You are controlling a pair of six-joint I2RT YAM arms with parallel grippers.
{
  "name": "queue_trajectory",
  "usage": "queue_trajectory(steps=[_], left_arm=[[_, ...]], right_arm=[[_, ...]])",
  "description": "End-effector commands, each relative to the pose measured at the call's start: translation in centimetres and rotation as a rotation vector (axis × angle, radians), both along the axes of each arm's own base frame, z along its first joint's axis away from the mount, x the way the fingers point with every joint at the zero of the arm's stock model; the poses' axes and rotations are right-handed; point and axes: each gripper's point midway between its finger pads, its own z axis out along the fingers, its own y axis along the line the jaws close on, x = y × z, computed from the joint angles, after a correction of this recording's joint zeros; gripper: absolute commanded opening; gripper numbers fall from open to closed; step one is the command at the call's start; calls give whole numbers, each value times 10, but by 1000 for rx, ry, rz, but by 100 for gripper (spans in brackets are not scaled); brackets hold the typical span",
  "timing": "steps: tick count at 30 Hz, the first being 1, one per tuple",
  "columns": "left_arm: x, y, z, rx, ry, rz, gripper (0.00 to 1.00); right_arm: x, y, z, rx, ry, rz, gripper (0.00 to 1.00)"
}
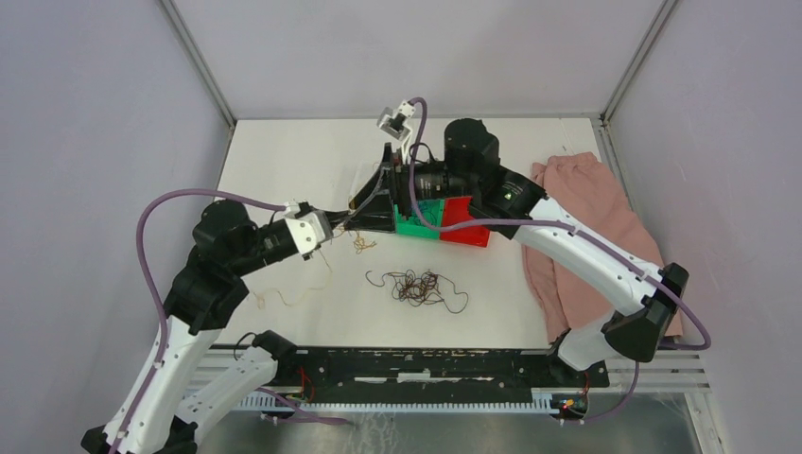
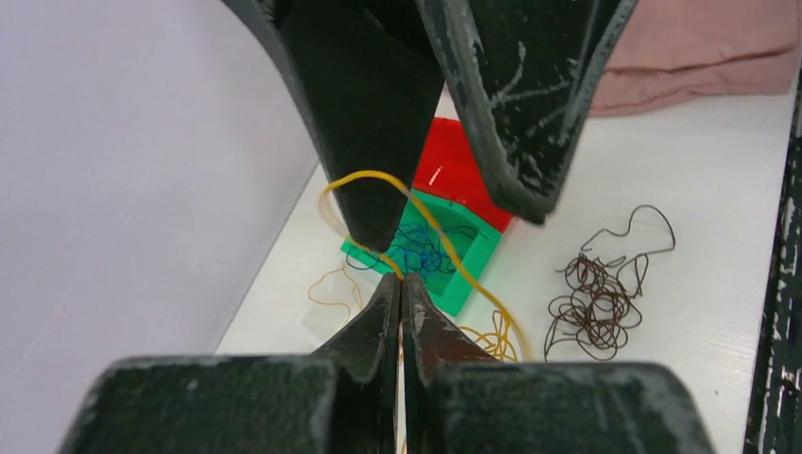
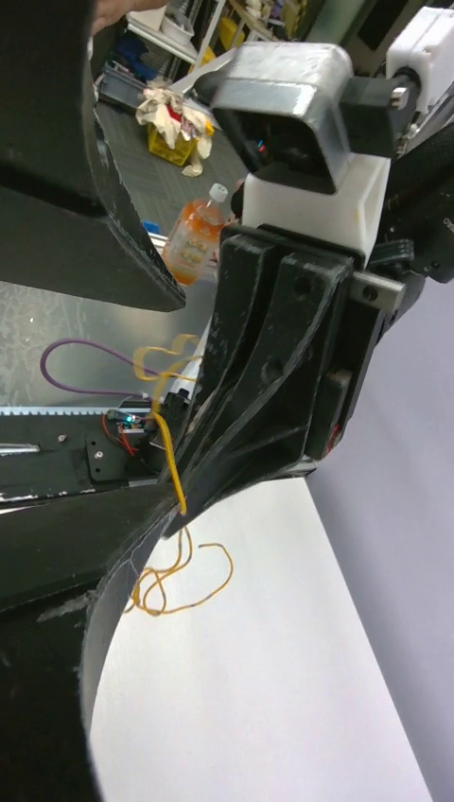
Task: Untangle the cables
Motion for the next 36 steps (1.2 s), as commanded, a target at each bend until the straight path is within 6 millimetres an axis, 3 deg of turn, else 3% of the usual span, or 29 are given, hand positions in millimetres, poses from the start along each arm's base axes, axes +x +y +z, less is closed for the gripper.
queue_trajectory(steps=[1,6,12,17,25,30,36], left_arm=[[-4,0,52,-170,-84,19,3],[-23,-6,80,-230,-79,-60,3],[-38,-11,101,-305,-21,-119,3],[-45,-17,108,-346,41,-165,3],[-45,-22,117,-371,69,-186,3],[-51,-23,122,-387,96,-207,3],[-63,-26,127,-394,152,-261,3]], right_arm=[[6,-26,48,169,-21,-25,74],[38,-58,49,186,-89,-184,79],[40,-72,32,195,-308,-236,84],[29,-61,35,256,-380,-175,83],[-1,-25,46,295,-464,-76,83],[7,-8,52,329,-437,-114,76],[18,8,58,404,-375,-142,58]])
